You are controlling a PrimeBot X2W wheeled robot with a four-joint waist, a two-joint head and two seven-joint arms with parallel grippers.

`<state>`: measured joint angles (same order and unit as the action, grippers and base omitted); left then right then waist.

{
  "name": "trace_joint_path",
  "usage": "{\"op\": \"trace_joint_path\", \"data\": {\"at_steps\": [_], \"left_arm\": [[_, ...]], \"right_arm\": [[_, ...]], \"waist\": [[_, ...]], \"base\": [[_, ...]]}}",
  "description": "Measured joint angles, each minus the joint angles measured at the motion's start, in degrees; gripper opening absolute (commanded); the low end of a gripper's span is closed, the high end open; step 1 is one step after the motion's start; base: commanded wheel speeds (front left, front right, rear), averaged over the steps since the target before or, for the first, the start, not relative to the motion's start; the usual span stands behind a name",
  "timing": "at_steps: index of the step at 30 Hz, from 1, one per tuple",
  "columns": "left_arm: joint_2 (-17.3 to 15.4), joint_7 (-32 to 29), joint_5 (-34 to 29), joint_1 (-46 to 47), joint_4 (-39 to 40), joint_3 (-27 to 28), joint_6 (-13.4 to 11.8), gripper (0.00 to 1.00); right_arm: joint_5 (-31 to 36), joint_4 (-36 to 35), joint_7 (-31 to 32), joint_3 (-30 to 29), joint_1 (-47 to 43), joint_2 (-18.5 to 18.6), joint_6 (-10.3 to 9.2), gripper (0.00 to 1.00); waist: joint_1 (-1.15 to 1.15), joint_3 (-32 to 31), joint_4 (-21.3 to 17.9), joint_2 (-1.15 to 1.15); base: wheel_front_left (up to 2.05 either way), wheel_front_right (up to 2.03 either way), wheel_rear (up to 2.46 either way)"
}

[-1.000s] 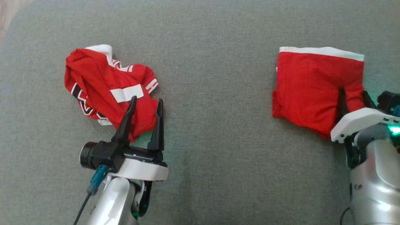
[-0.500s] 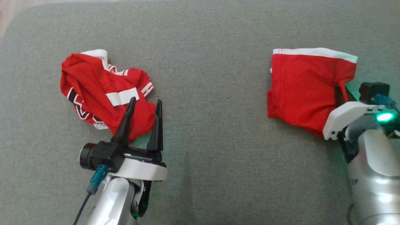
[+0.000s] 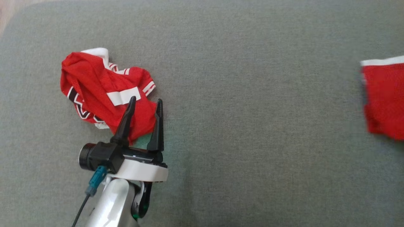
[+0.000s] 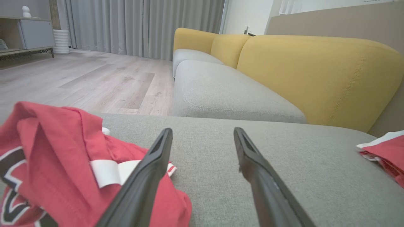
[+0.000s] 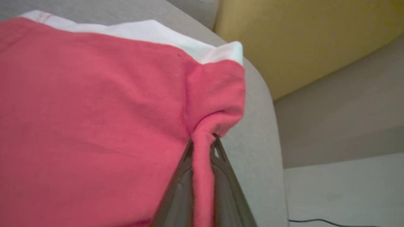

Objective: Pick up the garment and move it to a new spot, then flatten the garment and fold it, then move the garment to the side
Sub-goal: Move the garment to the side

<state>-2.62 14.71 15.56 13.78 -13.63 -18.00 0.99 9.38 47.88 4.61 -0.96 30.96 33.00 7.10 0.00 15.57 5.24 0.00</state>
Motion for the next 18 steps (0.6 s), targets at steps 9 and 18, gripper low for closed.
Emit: {"op": "trace_joint_path", "data": {"at_steps": [9,18], "left_arm": [[0.01,0.0,-0.44,0.19,0.62,1.75,0.57,1.0],[0.02,0.0,-0.51,0.46,0.62,2.41,0.6,1.0]], "right_arm": [[2.43,0.34,0.32,-4.69,0.02,6.44,0.01,0.0],[4.83,-0.41,-0.15,-7.25,0.3,4.93,0.01,1.0]], "waist": [[0.01,3.26,1.27,0.0],[0.0,3.61,1.6,0.0]], "base": [[0.0,0.0,0.0],[0.0,0.0,0.0]]}}
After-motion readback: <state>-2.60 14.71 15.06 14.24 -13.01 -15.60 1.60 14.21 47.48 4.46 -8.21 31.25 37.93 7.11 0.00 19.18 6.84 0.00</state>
